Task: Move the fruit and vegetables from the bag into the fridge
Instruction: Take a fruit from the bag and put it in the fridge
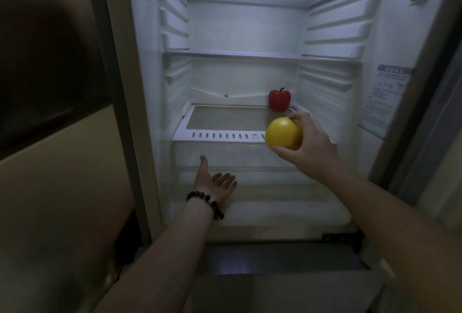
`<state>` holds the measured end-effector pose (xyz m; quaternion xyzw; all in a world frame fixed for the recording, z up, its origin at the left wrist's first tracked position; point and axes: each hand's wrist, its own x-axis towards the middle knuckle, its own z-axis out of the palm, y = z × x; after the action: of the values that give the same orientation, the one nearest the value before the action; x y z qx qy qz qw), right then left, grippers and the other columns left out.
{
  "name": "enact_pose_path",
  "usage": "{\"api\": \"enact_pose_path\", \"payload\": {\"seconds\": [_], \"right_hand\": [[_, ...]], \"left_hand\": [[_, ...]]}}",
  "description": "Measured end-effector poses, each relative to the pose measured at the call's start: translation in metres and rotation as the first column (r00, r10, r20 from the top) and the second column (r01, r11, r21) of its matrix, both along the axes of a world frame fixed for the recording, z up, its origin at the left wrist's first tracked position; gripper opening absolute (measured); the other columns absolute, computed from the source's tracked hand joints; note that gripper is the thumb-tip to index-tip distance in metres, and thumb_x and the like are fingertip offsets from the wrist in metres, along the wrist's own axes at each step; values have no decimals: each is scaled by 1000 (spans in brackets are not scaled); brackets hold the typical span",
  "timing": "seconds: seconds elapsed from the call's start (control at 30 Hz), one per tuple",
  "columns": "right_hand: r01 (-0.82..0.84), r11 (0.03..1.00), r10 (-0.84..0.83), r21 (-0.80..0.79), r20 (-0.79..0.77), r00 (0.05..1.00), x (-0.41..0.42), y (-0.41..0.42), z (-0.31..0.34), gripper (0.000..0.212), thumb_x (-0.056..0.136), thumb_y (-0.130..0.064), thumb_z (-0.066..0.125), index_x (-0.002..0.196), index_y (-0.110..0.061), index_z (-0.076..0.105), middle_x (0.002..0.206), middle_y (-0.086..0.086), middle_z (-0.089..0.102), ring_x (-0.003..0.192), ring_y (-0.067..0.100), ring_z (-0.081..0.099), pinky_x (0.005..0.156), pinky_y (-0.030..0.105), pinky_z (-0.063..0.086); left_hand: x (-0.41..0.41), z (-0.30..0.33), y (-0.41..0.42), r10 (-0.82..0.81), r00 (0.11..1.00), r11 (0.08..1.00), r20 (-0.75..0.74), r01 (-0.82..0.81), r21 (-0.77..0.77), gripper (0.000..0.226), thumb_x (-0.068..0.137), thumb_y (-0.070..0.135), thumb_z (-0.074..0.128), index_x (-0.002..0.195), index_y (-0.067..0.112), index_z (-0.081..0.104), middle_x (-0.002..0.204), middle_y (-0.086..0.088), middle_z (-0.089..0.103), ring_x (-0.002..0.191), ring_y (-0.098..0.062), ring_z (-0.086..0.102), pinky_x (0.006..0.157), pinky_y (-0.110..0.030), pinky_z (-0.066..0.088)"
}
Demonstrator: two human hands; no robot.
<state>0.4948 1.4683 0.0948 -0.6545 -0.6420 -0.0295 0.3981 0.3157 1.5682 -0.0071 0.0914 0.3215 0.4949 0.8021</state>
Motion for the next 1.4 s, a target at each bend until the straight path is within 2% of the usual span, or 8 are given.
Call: {"api": "enact_pose_path", "payload": {"seconds": [0.33,0.53,0.77,0.93,1.03,1.1,1.23,1.4], "right_hand": [[-172,985,169,-16,-111,979,-15,-6,1,67,71,-34,79,125,-29,39,119,0,46,100,20,50,78,34,44],[-313,947,256,-75,-413,874,-23,5,7,61,73,-38,76,120,-28,39,119,5,51,101,20,56,85,41,52],[-627,766,413,-142,-638,650,-31,22,11,68,79,-17,72,135,-36,37,128,11,44,111,28,55,94,43,50],[-673,685,433,-281,-585,685,-42,33,11,53,79,-16,72,123,-31,48,126,12,52,110,28,56,95,44,49],[-648,672,455,-358,-490,743,-48,40,10,58,78,-15,73,126,-29,44,122,13,54,109,29,57,95,44,49],[-651,652,483,-389,-449,752,-52,44,10,65,77,-14,74,131,-27,39,122,11,53,109,28,56,92,39,50],[-580,667,494,-467,-305,814,-54,59,5,73,71,-24,80,133,-20,41,122,9,54,109,24,56,98,45,47],[-538,592,491,-600,-261,831,-57,73,1,71,74,-29,78,132,-15,41,122,7,53,107,22,56,95,38,49]], "left_hand": [[-5,-10,-52,33,995,999,-98,-29,43,65,80,62,57,110,4,49,114,-16,55,105,-31,56,96,-49,45],[-16,-6,-83,30,991,997,-127,-21,75,60,85,58,53,108,2,50,117,-18,56,105,-32,58,95,-48,46],[-26,-12,-128,46,987,995,-155,-30,100,65,85,59,53,114,0,51,109,-20,59,102,-34,60,90,-46,51],[-44,-6,-153,-65,962,990,-266,96,107,65,85,56,54,113,-2,51,114,-25,61,101,-35,63,88,-48,52],[-57,8,-174,-124,772,928,-624,313,203,50,87,47,57,114,5,53,109,-17,63,96,-28,66,83,-41,56],[-63,16,-184,196,542,786,-817,411,461,32,89,37,59,110,13,58,99,-6,66,88,-14,67,78,-28,56],[-76,43,-174,914,13,328,-406,567,756,33,86,41,55,108,17,60,100,8,60,89,-1,54,78,-14,45],[-91,39,-122,872,-359,485,-332,726,487,75,75,69,41,125,15,52,120,-4,57,111,-22,51,103,-40,36]]}}
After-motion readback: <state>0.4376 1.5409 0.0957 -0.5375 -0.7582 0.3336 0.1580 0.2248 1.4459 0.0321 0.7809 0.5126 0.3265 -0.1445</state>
